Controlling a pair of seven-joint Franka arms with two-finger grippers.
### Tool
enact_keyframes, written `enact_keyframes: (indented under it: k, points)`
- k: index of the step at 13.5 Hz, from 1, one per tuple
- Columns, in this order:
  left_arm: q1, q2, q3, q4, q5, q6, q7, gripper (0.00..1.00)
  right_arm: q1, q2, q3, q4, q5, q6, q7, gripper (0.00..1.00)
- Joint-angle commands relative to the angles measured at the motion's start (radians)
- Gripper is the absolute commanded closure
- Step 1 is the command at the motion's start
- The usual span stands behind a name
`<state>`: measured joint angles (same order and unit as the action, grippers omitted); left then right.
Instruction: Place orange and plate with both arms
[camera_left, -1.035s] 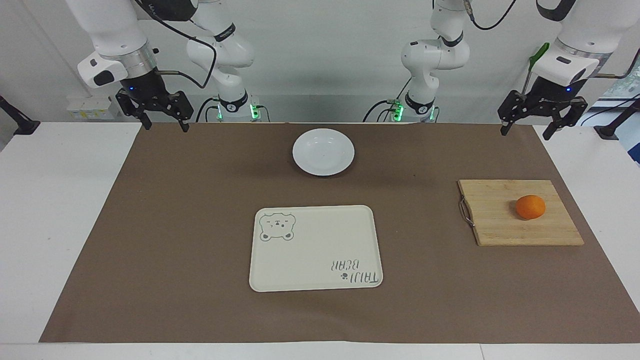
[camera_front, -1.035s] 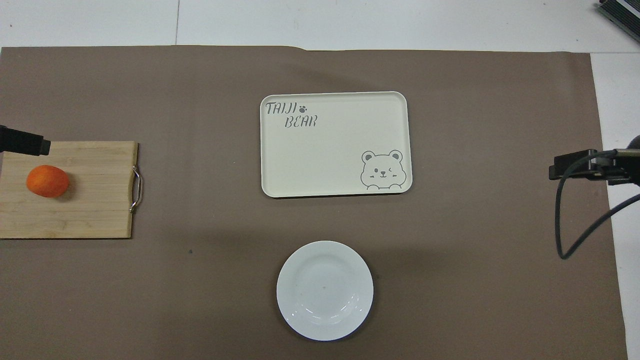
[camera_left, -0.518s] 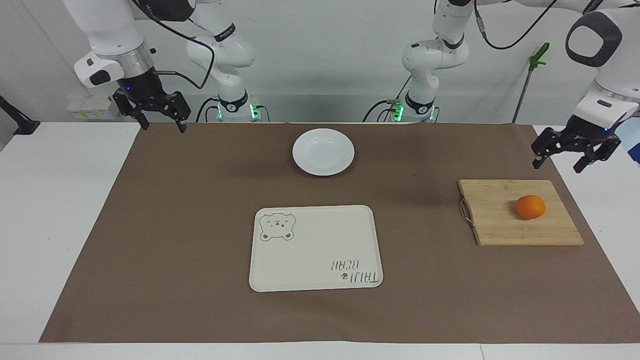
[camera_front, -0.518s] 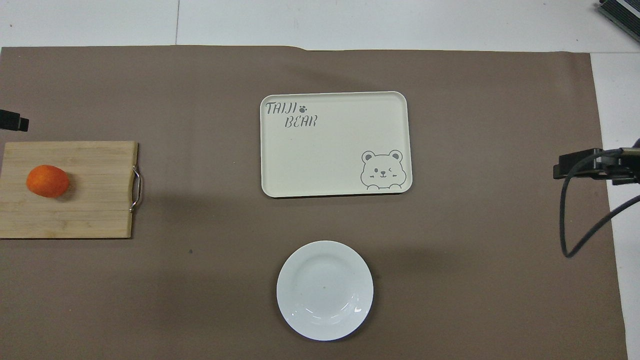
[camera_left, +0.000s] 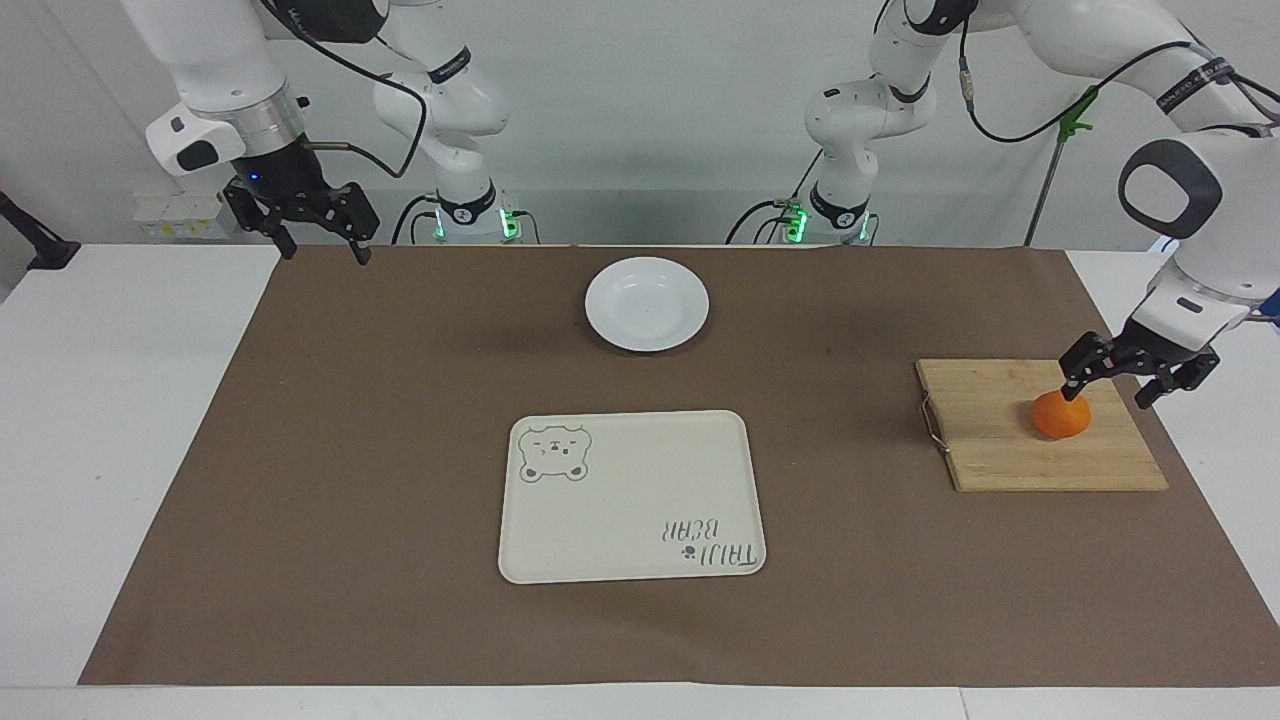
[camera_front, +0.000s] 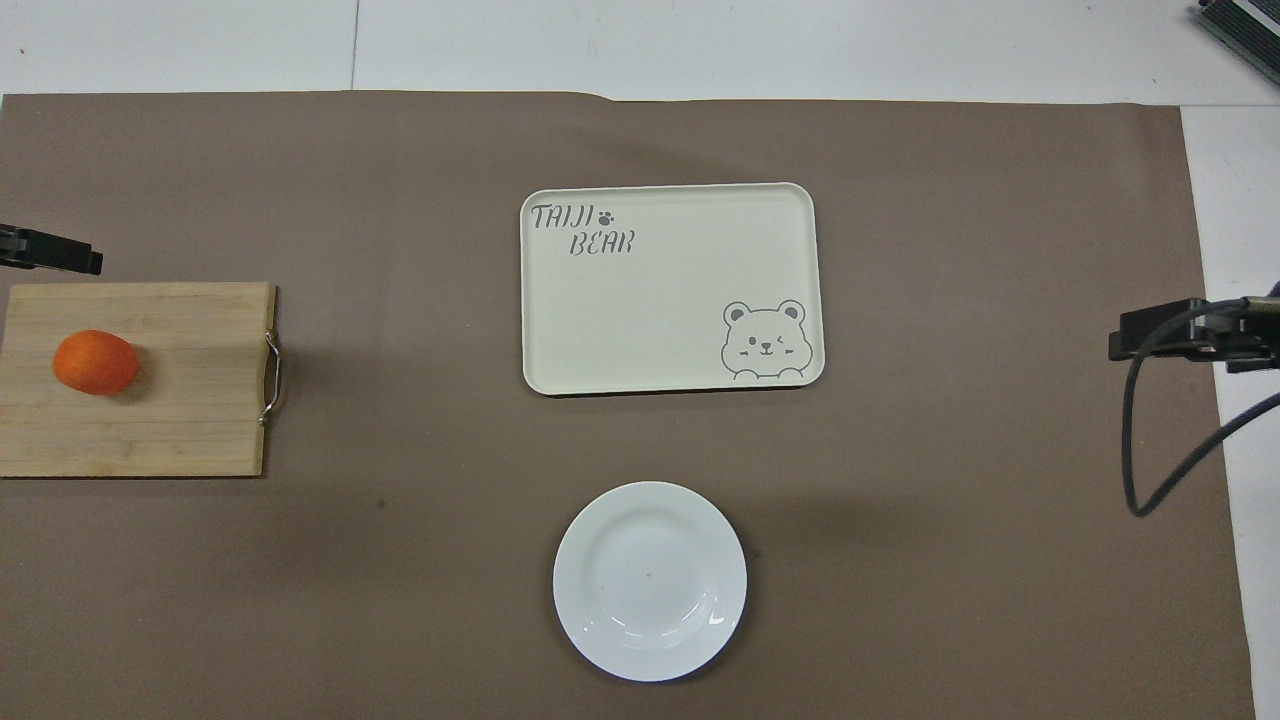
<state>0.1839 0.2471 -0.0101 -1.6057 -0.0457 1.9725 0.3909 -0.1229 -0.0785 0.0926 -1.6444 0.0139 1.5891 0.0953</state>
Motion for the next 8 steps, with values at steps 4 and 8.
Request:
enact_keyframes:
  k: [4, 8]
  points:
    - [0.025, 0.038, -0.007, -0.04, -0.02, 0.091, 0.045, 0.0, -0.014, -0.003, 0.009, 0.006, 0.0, -0.011, 0.003, 0.0]
    - [0.022, 0.038, -0.007, -0.082, -0.02, 0.129, 0.051, 0.0, -0.014, -0.001, 0.009, 0.009, 0.0, -0.006, 0.006, 0.0]
